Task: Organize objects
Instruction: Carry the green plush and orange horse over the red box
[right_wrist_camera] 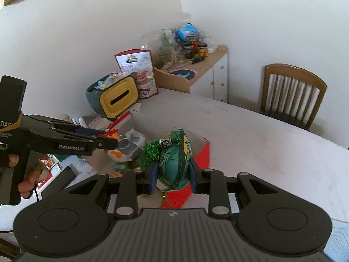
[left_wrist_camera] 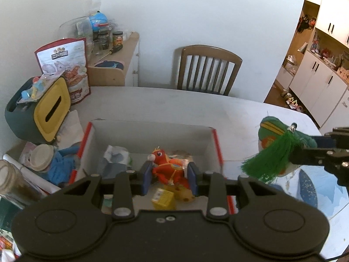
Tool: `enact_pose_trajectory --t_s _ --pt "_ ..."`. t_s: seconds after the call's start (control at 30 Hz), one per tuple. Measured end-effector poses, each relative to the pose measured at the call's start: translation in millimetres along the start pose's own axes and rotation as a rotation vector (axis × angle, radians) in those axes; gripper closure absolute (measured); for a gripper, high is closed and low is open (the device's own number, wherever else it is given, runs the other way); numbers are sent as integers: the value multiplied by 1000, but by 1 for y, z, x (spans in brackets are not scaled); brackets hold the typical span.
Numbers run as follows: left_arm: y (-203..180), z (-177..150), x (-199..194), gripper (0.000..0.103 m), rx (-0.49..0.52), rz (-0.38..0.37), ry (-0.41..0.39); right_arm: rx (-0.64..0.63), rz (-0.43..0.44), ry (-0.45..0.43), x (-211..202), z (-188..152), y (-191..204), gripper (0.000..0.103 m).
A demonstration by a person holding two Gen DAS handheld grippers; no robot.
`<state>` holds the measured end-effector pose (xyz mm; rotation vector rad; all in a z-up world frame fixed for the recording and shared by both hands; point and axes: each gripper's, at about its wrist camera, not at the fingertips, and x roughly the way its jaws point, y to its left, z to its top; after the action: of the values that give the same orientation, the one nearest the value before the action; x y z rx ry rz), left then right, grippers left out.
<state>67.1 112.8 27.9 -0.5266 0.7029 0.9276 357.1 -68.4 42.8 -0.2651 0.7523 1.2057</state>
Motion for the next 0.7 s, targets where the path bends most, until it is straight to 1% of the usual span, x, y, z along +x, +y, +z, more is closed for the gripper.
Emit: enact_pose_trajectory --t_s 0.27,0.43,0.7 --pt "38 5 13 70 16 10 26 -28 5 11 36 24 39 75" --pt "53 7 26 70 29 9 40 -36 -13 21 64 34 55 75" --pt "58 2 56 70 61 -19 84 -55 -67 111 112 29 62 75"
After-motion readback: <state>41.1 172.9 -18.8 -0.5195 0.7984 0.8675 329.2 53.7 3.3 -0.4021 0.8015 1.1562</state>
